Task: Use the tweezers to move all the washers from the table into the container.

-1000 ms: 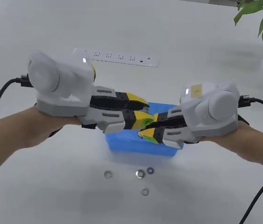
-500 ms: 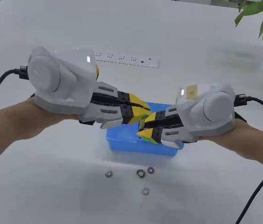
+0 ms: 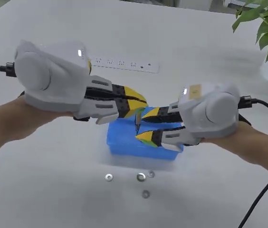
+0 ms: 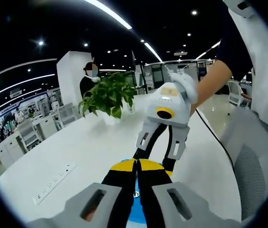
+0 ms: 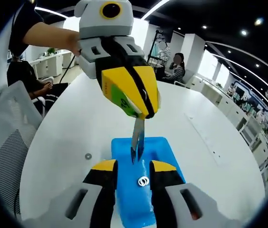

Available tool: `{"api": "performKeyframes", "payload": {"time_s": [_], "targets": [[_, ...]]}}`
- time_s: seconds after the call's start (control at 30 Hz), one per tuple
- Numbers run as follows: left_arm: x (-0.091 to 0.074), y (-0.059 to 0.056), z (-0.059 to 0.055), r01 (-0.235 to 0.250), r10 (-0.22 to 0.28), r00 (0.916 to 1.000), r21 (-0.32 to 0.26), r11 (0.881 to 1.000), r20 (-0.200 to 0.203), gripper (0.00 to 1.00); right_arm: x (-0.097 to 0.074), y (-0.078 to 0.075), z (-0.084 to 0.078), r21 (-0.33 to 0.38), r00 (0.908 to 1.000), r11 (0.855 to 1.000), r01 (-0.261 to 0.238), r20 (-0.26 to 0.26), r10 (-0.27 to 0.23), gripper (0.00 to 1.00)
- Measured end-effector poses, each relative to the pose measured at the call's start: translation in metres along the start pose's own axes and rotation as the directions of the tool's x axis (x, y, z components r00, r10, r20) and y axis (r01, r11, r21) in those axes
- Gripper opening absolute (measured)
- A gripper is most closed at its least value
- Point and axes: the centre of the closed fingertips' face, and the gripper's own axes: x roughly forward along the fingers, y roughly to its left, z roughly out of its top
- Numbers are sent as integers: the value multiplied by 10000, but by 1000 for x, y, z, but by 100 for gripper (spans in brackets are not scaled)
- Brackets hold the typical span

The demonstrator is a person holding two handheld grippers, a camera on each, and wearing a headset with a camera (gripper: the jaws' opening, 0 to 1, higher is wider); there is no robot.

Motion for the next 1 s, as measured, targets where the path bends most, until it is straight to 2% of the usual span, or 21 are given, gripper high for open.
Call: {"api": "performKeyframes", "payload": {"time_s": [0.17,0.33,0.47,0.53,0.7,0.87,1.0], "targets": [[-22,-3,7,-319,318,9994,83,9995,146,4,-17,7,5,124,9992,9994,321,221,-324,31],[-40,-16,7,-544,545,9983,-45,9985,229,4,-34,16,9,304,9969,9978,596,487,-611,34],[-51,-27,1,-768,771,9969,-239,9968,145,4,-44,23,7,504,9936,9949,878,661,-910,40],[-57,-30,-1,-932,944,9953,-483,9945,226,4,-49,29,8,625,9910,9930,1002,827,-1052,43],[-62,-37,-7,-1353,1411,9888,-1054,9852,495,4,-56,45,1,786,9888,9894,1219,764,-1279,52],[-62,-52,-23,-1238,1273,9916,-1149,9856,232,4,-63,65,-12,1102,9881,9846,1358,577,-1428,59],[-63,-60,-35,-1159,1171,9931,-1193,9861,26,4,-66,86,-32,1487,9915,9812,1231,228,-1278,65]]}}
